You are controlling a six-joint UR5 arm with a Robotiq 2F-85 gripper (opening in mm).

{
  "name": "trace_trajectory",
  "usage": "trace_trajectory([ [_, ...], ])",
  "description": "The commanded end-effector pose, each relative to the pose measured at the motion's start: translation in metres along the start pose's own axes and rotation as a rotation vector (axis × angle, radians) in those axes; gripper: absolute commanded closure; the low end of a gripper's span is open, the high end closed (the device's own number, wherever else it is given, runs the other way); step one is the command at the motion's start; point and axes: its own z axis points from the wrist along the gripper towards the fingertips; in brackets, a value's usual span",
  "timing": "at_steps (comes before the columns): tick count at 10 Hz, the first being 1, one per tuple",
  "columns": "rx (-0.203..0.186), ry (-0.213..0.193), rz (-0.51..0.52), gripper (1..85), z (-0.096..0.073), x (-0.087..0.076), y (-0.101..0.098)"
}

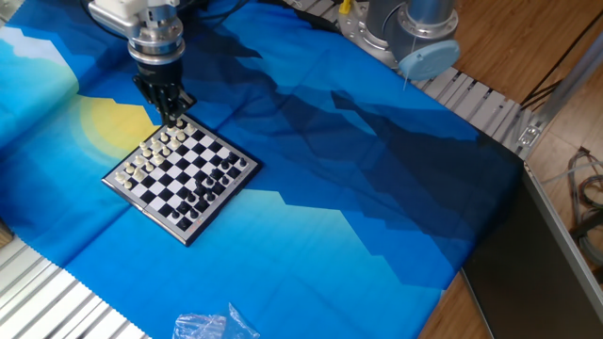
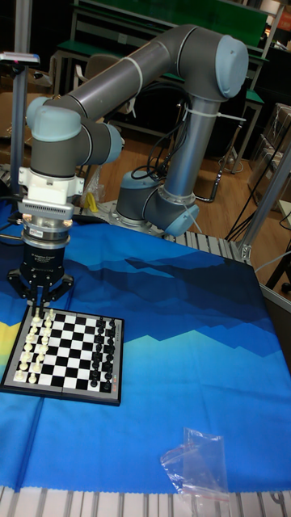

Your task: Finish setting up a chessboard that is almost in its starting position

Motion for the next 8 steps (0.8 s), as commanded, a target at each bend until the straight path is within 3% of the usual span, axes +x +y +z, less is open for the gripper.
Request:
trace_trajectory([
  [1, -0.009, -0.003, 0.016, 80.7, 0.0009, 0.0028, 0.0016],
  [8, -0.005, 0.001, 0.010, 82.0, 0.0031, 0.0055, 0.0012],
])
